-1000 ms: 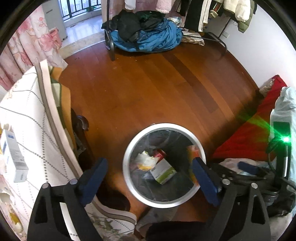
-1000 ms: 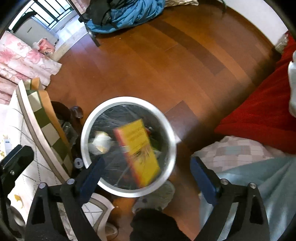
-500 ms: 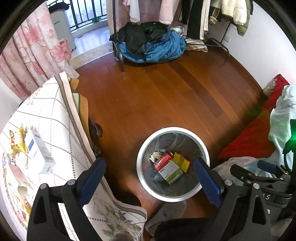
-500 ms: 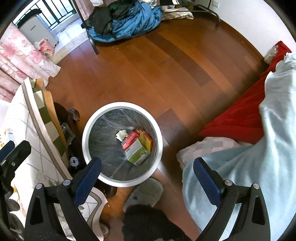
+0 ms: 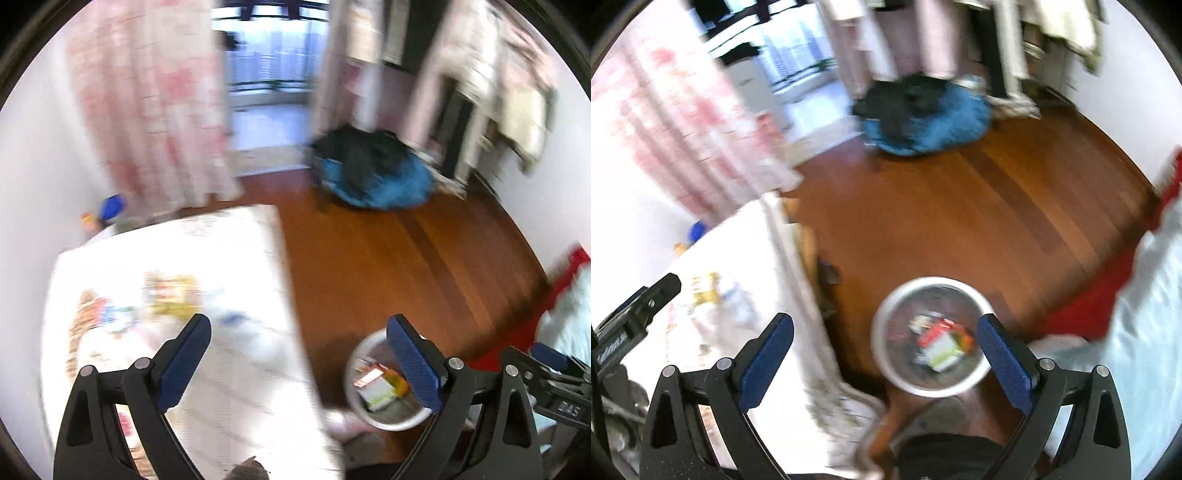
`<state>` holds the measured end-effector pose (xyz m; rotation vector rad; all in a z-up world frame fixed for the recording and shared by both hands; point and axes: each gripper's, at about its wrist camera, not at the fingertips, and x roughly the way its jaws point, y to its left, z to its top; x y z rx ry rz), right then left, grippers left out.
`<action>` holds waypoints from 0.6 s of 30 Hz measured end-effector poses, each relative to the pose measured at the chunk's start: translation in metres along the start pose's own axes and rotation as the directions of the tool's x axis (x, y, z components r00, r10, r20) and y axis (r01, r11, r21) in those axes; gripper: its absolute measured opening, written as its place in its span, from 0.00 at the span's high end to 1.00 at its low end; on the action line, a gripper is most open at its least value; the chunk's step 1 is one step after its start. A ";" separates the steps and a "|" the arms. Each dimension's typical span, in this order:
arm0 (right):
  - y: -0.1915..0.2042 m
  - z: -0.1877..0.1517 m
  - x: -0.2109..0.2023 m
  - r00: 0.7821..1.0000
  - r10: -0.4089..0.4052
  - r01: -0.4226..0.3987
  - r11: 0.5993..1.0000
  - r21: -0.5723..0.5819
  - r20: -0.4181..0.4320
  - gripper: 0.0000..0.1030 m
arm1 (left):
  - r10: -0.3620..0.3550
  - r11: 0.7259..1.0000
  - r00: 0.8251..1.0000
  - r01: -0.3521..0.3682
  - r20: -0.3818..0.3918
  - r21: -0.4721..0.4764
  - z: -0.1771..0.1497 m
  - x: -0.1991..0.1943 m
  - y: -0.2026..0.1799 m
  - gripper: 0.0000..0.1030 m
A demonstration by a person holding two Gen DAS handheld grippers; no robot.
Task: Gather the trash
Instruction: 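Grasp the white OLIGOPEPTIDES box with the right tool while the left tool grasps the pink box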
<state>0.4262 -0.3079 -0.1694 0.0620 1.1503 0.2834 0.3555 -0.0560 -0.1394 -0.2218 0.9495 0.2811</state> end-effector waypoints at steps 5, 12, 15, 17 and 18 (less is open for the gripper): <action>0.106 0.002 0.049 0.995 0.070 -0.079 0.988 -0.136 -0.068 0.03 | 0.113 0.979 0.990 -0.126 -0.086 -0.163 -0.017 0.027 0.109 0.06; 0.192 -0.006 0.142 0.979 0.049 -0.092 0.973 -0.211 -0.199 0.43 | 0.037 0.937 0.950 -0.141 -0.311 -0.320 -0.053 0.125 0.179 0.07; 0.205 -0.002 0.166 0.969 0.038 -0.098 0.967 -0.236 -0.246 0.42 | 0.003 0.932 0.936 -0.130 -0.353 -0.337 -0.056 0.156 0.183 0.07; 0.208 -0.001 0.179 0.961 0.032 -0.102 0.964 -0.245 -0.274 0.41 | -0.005 0.933 0.932 -0.126 -0.361 -0.337 -0.059 0.165 0.185 0.25; 0.213 0.000 0.188 0.956 0.031 -0.109 0.961 -0.255 -0.293 0.40 | -0.022 0.931 0.943 -0.101 -0.332 -0.350 -0.061 0.162 0.188 0.30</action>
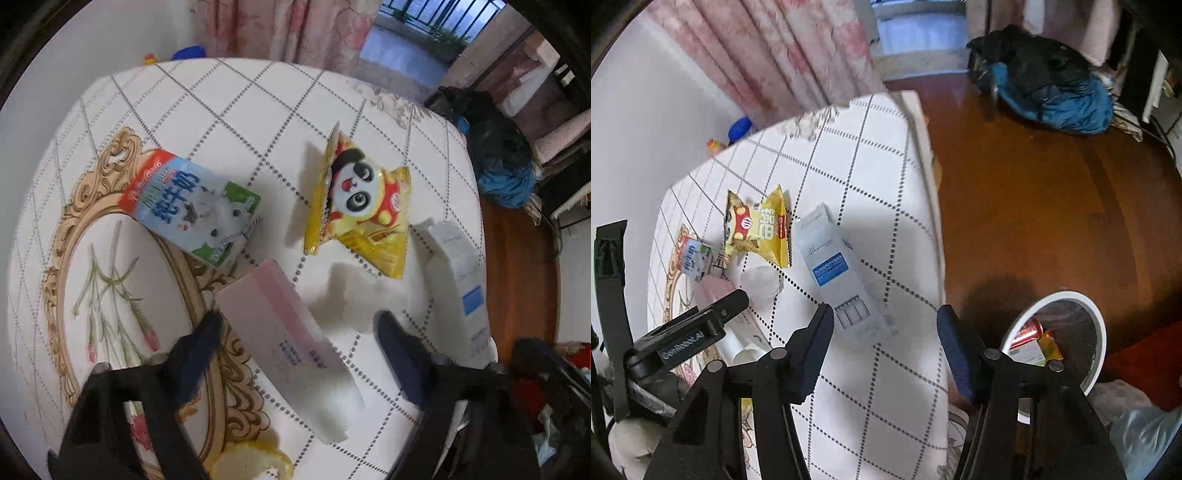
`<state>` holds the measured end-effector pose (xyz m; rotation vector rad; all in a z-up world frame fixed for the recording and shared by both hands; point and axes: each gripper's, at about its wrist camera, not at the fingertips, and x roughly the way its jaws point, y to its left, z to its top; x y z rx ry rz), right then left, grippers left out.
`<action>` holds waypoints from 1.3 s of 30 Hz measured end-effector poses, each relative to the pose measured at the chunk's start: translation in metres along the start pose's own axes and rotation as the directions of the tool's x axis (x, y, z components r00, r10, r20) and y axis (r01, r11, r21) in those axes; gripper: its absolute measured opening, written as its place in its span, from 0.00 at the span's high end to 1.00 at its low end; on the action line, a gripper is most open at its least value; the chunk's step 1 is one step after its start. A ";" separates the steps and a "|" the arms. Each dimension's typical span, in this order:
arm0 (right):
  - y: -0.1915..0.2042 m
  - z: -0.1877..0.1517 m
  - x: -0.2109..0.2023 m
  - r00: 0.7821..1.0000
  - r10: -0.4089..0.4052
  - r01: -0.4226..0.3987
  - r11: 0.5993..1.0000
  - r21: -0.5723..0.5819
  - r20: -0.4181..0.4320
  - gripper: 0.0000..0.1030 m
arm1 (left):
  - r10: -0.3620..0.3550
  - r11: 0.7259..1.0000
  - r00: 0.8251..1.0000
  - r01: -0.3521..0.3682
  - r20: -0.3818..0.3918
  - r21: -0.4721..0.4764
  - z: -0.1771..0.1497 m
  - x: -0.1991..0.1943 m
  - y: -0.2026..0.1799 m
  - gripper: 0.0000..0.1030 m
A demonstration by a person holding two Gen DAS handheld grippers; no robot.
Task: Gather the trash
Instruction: 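Grasp the white OLIGOPEPTIDES box with the right tool while the left tool grasps the pink box, then carry both boxes over the bin and open both tools to drop them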
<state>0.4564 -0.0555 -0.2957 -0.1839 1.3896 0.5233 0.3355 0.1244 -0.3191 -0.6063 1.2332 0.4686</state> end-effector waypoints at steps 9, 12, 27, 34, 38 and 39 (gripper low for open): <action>0.040 0.018 0.065 0.995 -0.032 0.021 0.993 -0.120 -0.097 0.55 | 0.035 0.992 0.999 -0.039 0.037 0.116 -0.018 -0.025 0.025 0.57; 0.041 0.008 0.064 0.994 -0.048 0.036 0.992 -0.117 -0.096 0.56 | 0.060 0.987 0.997 -0.067 0.049 0.146 -0.019 -0.026 0.024 0.58; 0.034 -0.052 0.058 0.989 -0.033 0.024 0.998 -0.065 -0.147 0.56 | 0.069 0.989 0.998 -0.070 0.013 0.129 -0.025 -0.008 0.030 0.58; 0.043 -0.054 0.057 0.993 -0.070 0.057 0.990 -0.127 -0.096 0.60 | 0.101 0.980 0.991 -0.113 0.085 0.166 -0.034 -0.026 0.027 0.65; 0.045 -0.059 0.051 0.997 -0.034 0.025 0.993 -0.115 -0.076 0.60 | 0.115 0.974 0.983 -0.140 0.144 0.176 -0.036 -0.048 0.028 0.65; 0.045 -0.060 0.047 0.998 -0.027 0.019 0.993 -0.114 -0.064 0.60 | 0.120 0.973 0.980 -0.148 0.160 0.175 -0.037 -0.054 0.027 0.65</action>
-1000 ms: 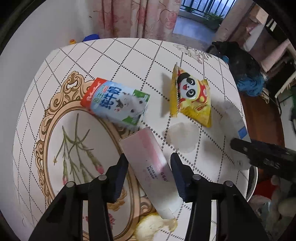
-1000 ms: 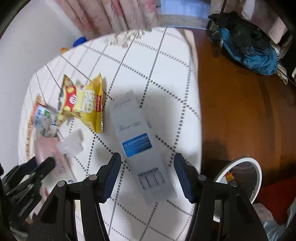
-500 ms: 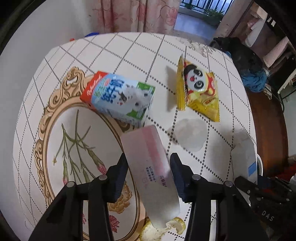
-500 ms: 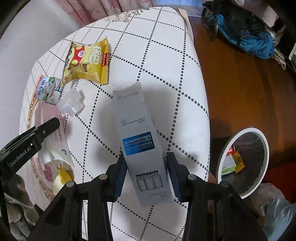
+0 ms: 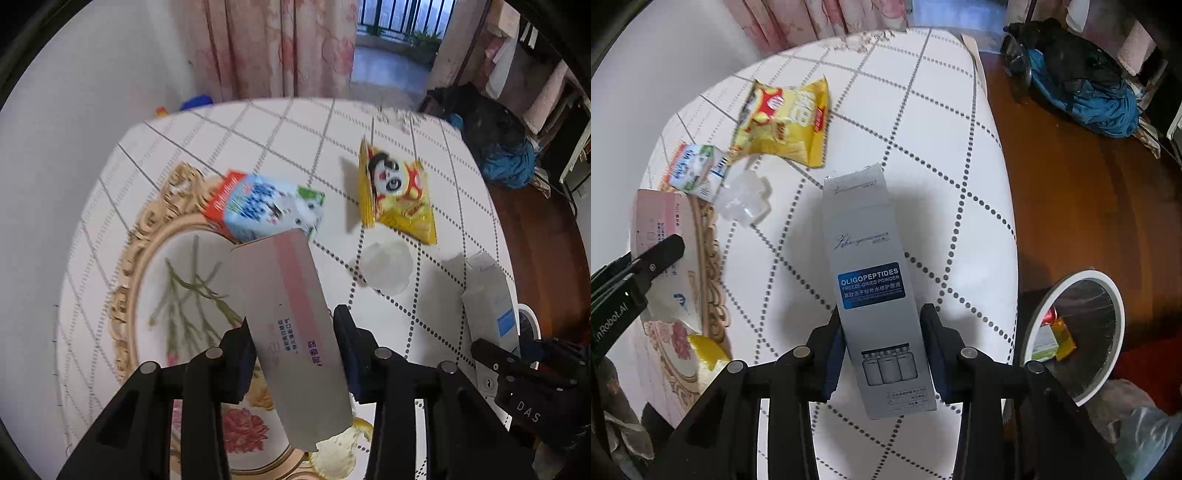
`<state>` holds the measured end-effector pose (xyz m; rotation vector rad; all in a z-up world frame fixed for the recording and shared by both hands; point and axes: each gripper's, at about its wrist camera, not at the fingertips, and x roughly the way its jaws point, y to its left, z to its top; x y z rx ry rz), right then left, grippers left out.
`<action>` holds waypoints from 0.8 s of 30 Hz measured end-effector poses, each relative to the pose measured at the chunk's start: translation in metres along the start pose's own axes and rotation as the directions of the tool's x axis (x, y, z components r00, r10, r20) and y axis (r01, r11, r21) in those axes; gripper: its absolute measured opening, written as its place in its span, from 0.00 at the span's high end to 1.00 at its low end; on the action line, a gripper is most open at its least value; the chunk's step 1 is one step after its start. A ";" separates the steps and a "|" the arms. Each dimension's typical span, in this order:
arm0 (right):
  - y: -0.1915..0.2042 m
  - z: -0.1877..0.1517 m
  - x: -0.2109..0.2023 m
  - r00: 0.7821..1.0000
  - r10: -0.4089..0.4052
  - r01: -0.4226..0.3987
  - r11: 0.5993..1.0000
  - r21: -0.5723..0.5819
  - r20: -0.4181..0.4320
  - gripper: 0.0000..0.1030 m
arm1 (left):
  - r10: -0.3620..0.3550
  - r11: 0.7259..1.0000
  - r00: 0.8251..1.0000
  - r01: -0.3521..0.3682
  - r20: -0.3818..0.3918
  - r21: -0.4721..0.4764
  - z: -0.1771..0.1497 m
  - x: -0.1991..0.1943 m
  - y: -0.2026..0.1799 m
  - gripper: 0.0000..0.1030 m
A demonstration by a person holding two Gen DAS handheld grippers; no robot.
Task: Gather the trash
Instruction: 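Carry both boxes over the bin and open both tools to drop them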
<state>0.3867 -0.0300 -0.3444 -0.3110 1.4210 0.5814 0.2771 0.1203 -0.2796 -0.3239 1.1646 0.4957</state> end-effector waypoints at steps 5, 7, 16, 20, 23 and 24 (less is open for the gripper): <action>0.001 -0.005 -0.030 0.997 0.038 -0.039 0.999 0.007 0.074 0.61 | 0.008 1.000 0.997 -0.009 0.070 0.014 0.004 -0.028 -0.001 0.66; -0.001 -0.008 -0.047 0.993 0.057 -0.059 0.998 0.012 0.106 0.61 | 0.004 1.000 0.995 -0.006 0.101 0.023 0.007 -0.042 -0.005 0.66; -0.044 -0.024 -0.128 0.961 0.096 -0.114 0.992 0.057 0.261 0.61 | -0.107 0.991 0.968 0.085 0.225 0.108 0.013 -0.113 -0.057 0.66; -0.091 -0.046 -0.153 0.949 0.073 -0.120 0.983 0.137 0.307 0.61 | -0.194 0.971 0.954 0.154 0.227 0.185 0.011 -0.129 -0.106 0.66; -0.138 -0.069 -0.163 0.949 0.030 -0.100 0.972 0.212 0.312 0.61 | -0.259 0.946 0.946 0.208 0.194 0.247 0.007 -0.129 -0.149 0.66; -0.160 -0.079 -0.163 0.953 0.007 -0.085 0.966 0.246 0.304 0.61 | -0.283 0.935 0.944 0.232 0.172 0.268 0.005 -0.124 -0.169 0.66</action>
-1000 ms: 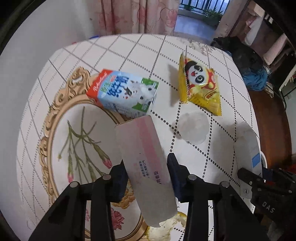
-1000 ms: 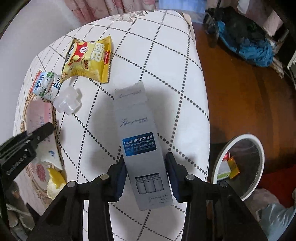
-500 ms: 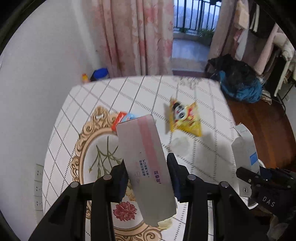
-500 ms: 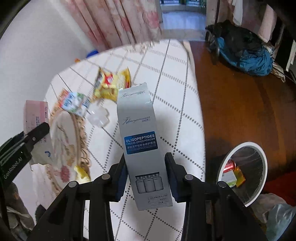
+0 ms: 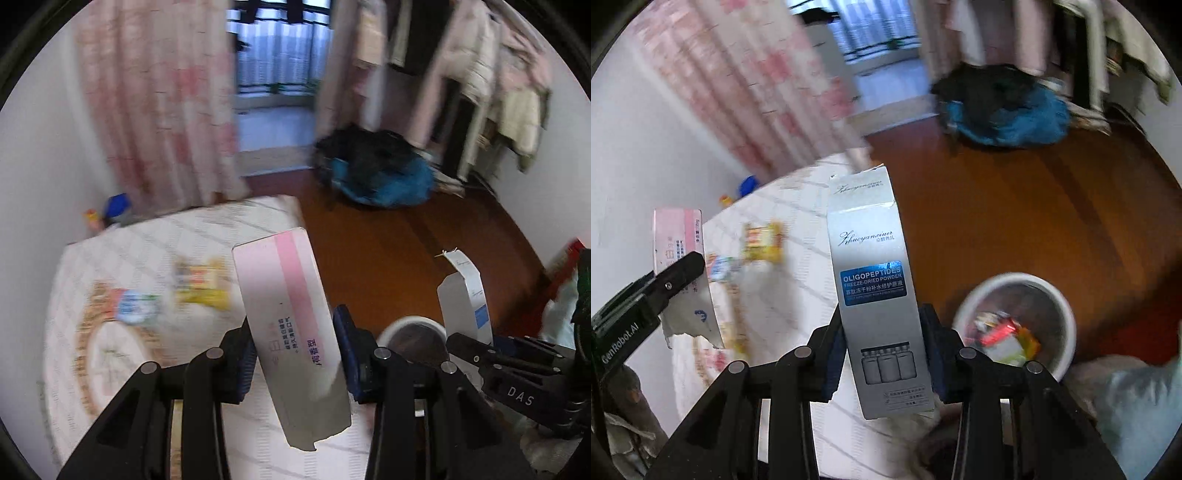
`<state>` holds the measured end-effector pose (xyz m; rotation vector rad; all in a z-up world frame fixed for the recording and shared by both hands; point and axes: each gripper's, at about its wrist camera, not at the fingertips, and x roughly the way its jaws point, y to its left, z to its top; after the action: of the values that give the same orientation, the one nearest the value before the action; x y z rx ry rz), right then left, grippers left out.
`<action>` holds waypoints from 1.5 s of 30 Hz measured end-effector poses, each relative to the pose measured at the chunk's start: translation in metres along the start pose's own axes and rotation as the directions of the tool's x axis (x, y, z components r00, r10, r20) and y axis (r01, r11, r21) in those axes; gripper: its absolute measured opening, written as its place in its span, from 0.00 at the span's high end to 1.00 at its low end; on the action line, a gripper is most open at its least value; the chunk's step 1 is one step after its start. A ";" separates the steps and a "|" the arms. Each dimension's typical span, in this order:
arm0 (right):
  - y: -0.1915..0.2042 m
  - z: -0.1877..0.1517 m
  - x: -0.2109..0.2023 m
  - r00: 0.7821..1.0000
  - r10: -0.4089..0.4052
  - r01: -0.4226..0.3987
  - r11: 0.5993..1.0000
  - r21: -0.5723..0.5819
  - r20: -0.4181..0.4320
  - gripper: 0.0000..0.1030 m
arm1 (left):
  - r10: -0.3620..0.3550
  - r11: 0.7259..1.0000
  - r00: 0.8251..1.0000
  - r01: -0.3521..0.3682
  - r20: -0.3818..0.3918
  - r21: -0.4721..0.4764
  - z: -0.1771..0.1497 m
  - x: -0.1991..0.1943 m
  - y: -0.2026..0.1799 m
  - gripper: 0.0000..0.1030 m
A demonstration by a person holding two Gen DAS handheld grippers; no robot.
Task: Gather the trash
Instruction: 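Carry both boxes over the bin and open both tools to drop them, then move both tools back toward the table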
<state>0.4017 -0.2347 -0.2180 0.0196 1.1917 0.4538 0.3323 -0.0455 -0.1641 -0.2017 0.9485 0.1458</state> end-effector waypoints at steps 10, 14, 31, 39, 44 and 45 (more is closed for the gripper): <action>-0.185 -0.050 0.064 0.984 -0.039 0.092 0.949 0.302 -0.177 0.62 | -0.240 0.968 0.924 0.251 -0.299 -0.001 -0.021 0.143 -0.131 0.66; -0.228 -0.063 0.107 0.969 -0.025 0.115 0.925 0.361 -0.244 0.62 | -0.282 0.953 0.860 0.303 -0.426 -0.020 -0.033 0.202 -0.163 0.66; -0.276 -0.071 0.199 0.922 -0.076 0.218 0.912 0.347 -0.379 0.08 | -0.148 0.972 0.859 0.218 -0.490 0.088 -0.056 0.257 -0.190 0.04; -0.259 -0.064 0.173 0.904 -0.206 0.318 0.911 0.264 -0.375 0.04 | -0.056 0.980 0.909 0.129 -0.412 0.151 -0.049 0.231 -0.177 0.04; -0.250 -0.060 0.148 0.911 -0.223 0.318 0.916 0.246 -0.347 0.04 | -0.041 0.981 0.923 0.109 -0.382 0.158 -0.044 0.212 -0.169 0.04; -0.248 -0.058 0.140 0.914 -0.223 0.314 0.917 0.246 -0.338 0.04 | -0.037 0.981 0.927 0.104 -0.373 0.161 -0.043 0.206 -0.169 0.04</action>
<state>0.4719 -0.4241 -0.4270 0.0416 1.5339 0.0260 0.4528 -0.2121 -0.3386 -0.0979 1.3221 -0.0475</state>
